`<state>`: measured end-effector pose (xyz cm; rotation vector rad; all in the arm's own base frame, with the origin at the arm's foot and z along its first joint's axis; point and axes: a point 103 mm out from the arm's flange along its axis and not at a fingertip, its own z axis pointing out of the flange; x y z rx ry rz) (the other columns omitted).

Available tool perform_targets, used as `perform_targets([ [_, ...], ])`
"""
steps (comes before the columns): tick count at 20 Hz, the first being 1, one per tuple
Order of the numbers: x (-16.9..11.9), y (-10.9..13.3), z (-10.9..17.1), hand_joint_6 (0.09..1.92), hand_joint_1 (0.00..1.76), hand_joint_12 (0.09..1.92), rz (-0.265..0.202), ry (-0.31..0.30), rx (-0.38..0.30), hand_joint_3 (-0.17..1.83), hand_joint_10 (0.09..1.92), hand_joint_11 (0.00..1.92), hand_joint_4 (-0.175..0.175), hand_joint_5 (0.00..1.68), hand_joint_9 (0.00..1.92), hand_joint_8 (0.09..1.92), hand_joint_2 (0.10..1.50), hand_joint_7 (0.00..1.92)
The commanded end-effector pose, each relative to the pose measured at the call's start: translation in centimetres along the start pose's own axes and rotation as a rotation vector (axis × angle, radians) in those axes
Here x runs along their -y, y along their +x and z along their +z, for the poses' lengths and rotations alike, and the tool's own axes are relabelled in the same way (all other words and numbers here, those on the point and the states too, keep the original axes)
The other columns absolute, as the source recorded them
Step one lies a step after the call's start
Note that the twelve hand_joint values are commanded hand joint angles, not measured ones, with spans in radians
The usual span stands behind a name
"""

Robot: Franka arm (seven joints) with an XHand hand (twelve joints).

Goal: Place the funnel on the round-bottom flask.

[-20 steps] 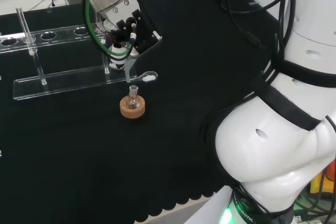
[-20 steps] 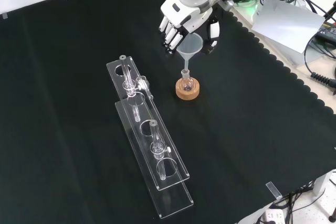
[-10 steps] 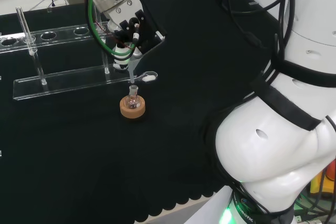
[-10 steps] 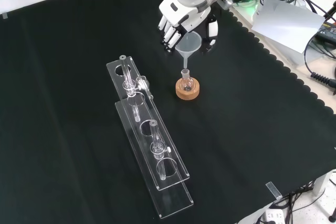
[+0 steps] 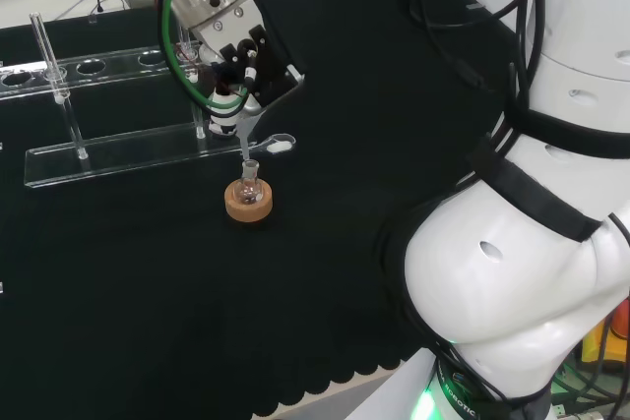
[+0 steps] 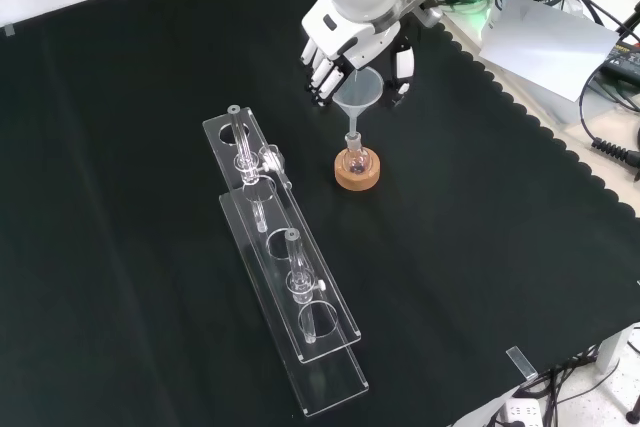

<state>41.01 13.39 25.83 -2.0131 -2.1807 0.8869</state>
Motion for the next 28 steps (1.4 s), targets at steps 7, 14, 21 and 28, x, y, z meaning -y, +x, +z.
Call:
perform_targets([
  [7, -0.2, -0.7, 0.9, 0.86, 0.9, 1.2, -0.008, 0.002, -0.013, 0.81, 0.53, 0.79, -0.003, 0.73, 1.19, 0.69, 0.66, 0.79],
  [14, -0.3, -1.7, 1.4, 0.86, 0.9, 1.2, -0.002, 0.019, -0.006, 0.81, 0.53, 0.79, -0.003, 0.73, 1.19, 0.69, 0.66, 0.79],
  [21, -0.5, -1.8, 1.6, 0.86, 0.9, 1.2, -0.017, 0.013, -0.024, 0.81, 0.53, 0.79, -0.003, 0.73, 1.19, 0.69, 0.66, 0.79],
  [28, -0.7, -1.8, 1.8, 0.86, 0.9, 1.2, -0.012, 0.015, -0.018, 0.81, 0.53, 0.79, -0.003, 0.73, 1.19, 0.69, 0.66, 0.79],
])
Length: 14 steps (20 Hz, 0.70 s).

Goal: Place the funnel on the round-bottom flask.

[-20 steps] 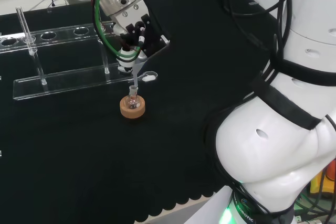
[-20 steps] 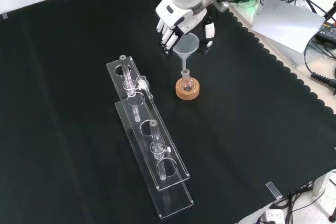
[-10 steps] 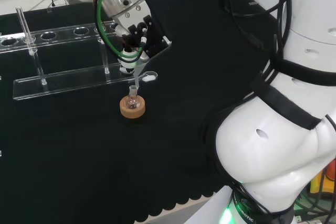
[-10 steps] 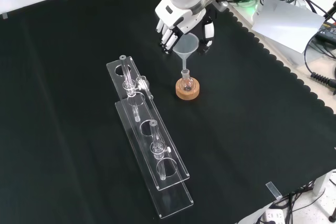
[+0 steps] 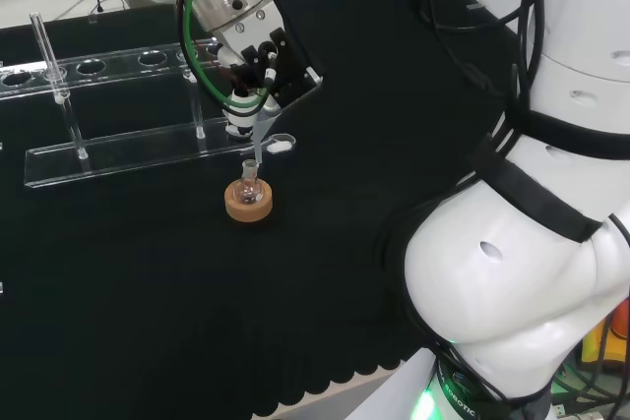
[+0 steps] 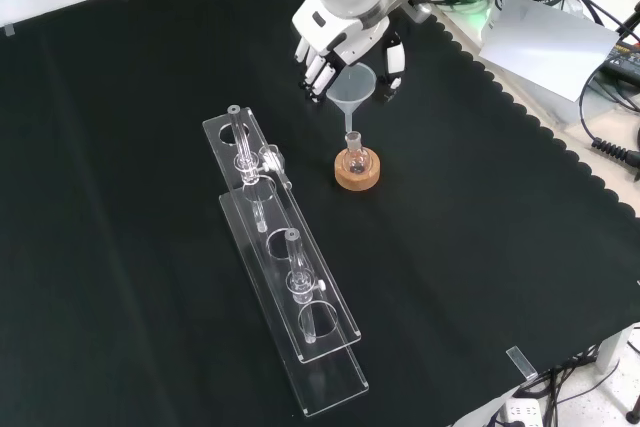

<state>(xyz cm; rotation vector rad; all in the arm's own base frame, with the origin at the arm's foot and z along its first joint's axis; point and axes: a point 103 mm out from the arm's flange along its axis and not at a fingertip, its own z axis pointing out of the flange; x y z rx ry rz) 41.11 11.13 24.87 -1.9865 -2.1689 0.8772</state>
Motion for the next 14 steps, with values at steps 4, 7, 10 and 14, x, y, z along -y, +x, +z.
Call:
perform_targets([
  [4, -0.5, 1.1, -0.3, 0.86, 0.9, 1.2, 0.008, 0.004, 0.016, 0.81, 0.53, 0.79, -0.003, 0.73, 1.19, 0.69, 0.67, 0.79],
  [7, -0.5, 0.8, -0.2, 0.86, 0.9, 1.2, -0.004, -0.007, -0.001, 0.81, 0.53, 0.79, -0.003, 0.73, 1.19, 0.69, 0.67, 0.79],
  [10, -0.5, 0.6, -0.1, 0.86, 0.9, 1.2, -0.017, -0.01, 0.003, 0.81, 0.53, 0.79, -0.003, 0.73, 1.19, 0.69, 0.67, 0.79],
  [14, -0.5, 2.0, -0.4, 0.86, 0.9, 1.2, 0.007, 0.012, 0.034, 0.81, 0.53, 0.79, -0.003, 0.73, 1.19, 0.69, 0.67, 0.79],
])
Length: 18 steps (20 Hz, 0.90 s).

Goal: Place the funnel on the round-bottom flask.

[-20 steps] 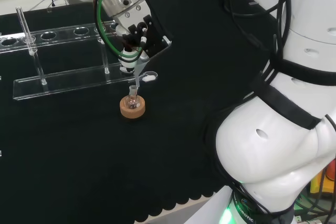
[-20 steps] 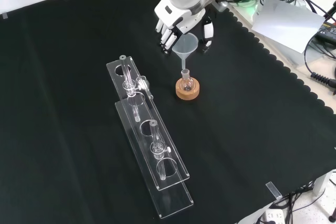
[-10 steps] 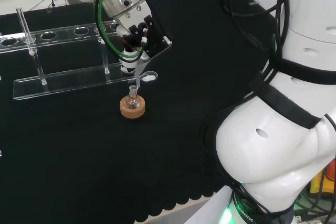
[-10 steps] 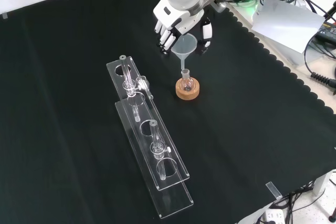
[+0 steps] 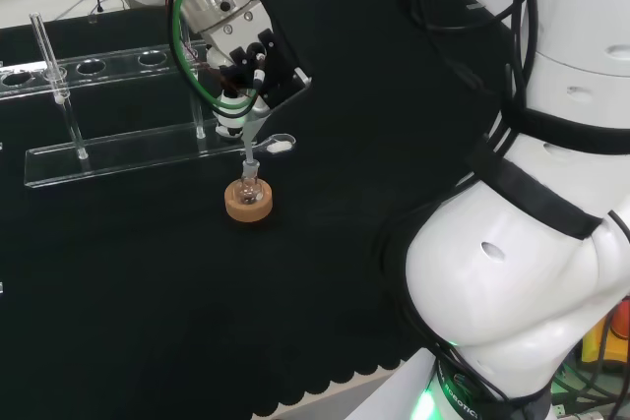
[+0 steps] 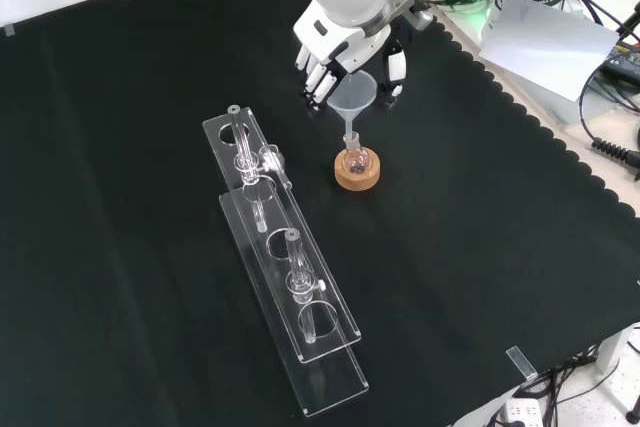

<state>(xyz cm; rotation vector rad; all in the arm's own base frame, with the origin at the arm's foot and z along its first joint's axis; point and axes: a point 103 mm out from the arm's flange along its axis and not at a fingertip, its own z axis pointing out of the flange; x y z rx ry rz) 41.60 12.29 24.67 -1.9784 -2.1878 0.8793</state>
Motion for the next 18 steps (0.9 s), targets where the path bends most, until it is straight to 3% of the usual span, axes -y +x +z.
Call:
perform_targets([
  [1, 0.0, 1.0, 0.1, 0.86, 0.9, 1.2, 0.016, 0.02, 0.021, 0.81, 0.53, 0.79, -0.003, 0.73, 1.19, 0.69, 0.67, 0.79],
  [4, 0.0, -0.3, 0.7, 0.86, 0.9, 1.2, 0.022, 0.033, 0.002, 0.81, 0.53, 0.79, -0.003, 0.73, 1.19, 0.69, 0.67, 0.79],
  [12, 0.0, -0.5, 1.0, 0.86, 0.9, 1.2, 0.004, 0.017, -0.016, 0.81, 0.53, 0.79, -0.003, 0.73, 1.19, 0.7, 0.67, 0.79],
  [18, -0.1, 1.4, 1.0, 0.86, 0.9, 1.2, -0.004, 0.021, 0.004, 0.81, 0.53, 0.79, -0.003, 0.73, 1.19, 0.7, 0.67, 0.79],
])
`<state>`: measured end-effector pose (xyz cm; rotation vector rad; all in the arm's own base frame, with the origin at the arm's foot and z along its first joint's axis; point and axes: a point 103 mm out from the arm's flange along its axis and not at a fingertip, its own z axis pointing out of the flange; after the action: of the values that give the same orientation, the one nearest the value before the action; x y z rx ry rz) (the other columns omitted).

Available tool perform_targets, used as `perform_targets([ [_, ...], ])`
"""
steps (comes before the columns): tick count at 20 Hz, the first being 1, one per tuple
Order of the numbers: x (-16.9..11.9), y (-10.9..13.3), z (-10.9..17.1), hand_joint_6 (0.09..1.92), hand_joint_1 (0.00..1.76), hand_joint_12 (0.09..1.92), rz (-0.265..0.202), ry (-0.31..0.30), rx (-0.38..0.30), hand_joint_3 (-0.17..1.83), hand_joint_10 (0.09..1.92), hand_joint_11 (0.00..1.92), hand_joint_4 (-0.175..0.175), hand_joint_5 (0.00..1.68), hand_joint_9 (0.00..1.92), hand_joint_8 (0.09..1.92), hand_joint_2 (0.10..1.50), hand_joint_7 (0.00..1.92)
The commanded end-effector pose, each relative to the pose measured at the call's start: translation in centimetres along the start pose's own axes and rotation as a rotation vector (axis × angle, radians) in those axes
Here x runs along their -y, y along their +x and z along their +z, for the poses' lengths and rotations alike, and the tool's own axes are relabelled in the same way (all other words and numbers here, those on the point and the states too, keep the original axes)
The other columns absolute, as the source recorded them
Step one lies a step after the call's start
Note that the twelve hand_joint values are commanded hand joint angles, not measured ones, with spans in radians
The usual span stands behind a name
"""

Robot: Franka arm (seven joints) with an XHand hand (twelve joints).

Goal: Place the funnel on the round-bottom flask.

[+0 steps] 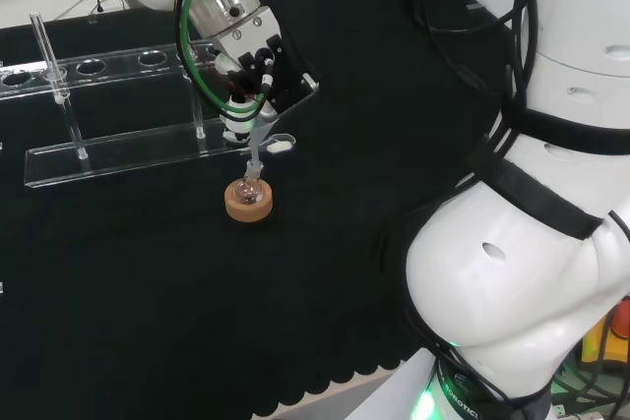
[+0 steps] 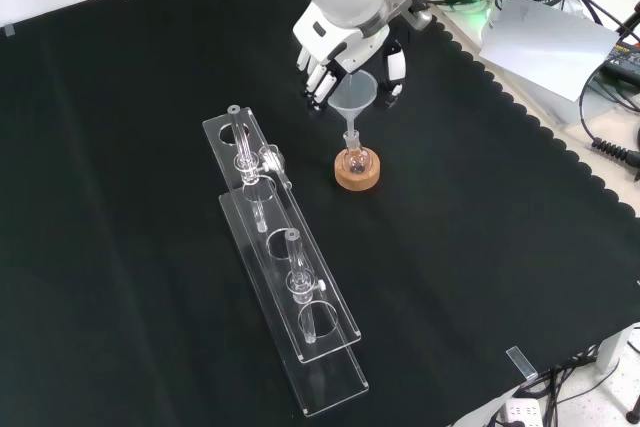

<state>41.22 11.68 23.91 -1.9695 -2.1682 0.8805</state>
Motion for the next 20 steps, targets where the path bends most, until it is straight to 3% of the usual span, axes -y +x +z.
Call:
perform_targets([
  [1, -0.2, 2.0, 0.0, 0.86, 0.9, 1.2, -0.007, 0.004, 0.017, 0.81, 0.53, 0.79, -0.003, 0.73, 1.19, 0.7, 0.67, 0.79],
  [3, -0.2, 0.8, 0.4, 0.86, 0.9, 1.2, -0.019, 0.004, -0.003, 0.81, 0.53, 0.79, -0.003, 0.73, 1.19, 0.7, 0.67, 0.79],
  [9, -0.3, 0.9, 0.5, 0.86, 0.9, 1.2, -0.028, -0.002, -0.011, 0.81, 0.53, 0.79, -0.003, 0.73, 1.19, 0.69, 0.67, 0.79],
  [17, -0.8, 2.1, 0.5, 0.86, 0.9, 1.2, -0.009, 0.01, 0.042, 0.81, 0.53, 0.79, -0.003, 0.73, 1.19, 0.7, 0.67, 0.79],
  [20, -0.9, 1.2, 1.0, 0.86, 0.9, 1.2, -0.024, 0.001, 0.027, 0.81, 0.53, 0.79, -0.003, 0.73, 1.19, 0.7, 0.67, 0.79],
])
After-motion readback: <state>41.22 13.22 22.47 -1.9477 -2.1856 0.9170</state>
